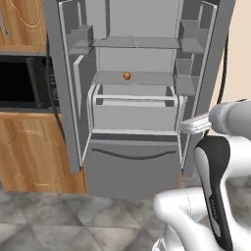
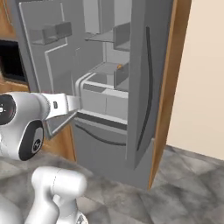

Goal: Retrieve the mango and peach from the fridge and place them into the bowl on the dining table.

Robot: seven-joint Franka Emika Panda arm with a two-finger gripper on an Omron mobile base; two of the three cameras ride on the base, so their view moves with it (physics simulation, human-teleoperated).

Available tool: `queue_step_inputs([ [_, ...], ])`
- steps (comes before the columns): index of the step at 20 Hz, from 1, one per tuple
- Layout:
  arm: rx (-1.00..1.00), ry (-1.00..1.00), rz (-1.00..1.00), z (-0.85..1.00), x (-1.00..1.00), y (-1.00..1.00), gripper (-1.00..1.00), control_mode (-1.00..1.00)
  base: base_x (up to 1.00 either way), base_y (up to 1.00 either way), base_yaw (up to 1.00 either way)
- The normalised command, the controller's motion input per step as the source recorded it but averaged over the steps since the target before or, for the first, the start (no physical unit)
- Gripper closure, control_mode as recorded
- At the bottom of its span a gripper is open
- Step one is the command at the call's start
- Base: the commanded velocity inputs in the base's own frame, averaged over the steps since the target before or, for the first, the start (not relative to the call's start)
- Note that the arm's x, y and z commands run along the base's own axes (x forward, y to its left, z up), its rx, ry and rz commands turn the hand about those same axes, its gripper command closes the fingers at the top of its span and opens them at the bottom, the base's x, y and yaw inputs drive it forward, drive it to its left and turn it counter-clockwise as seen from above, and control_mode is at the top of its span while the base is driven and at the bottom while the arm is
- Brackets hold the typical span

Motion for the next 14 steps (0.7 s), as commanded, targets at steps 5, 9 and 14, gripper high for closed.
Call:
queue_step_inputs([
  [5,0.00,0.00,0.00,0.00,0.00,0.00,-1.00,1.00,0.14,0.17,-0.36],
  [9,0.00,0.00,0.00,0.00,0.00,0.00,-1.00,1.00,0.03,0.49,-0.15],
  [14,0.00,0.00,0.00,0.00,0.00,0.00,-1.00,1.00,0.00,0.70,-0.09],
])
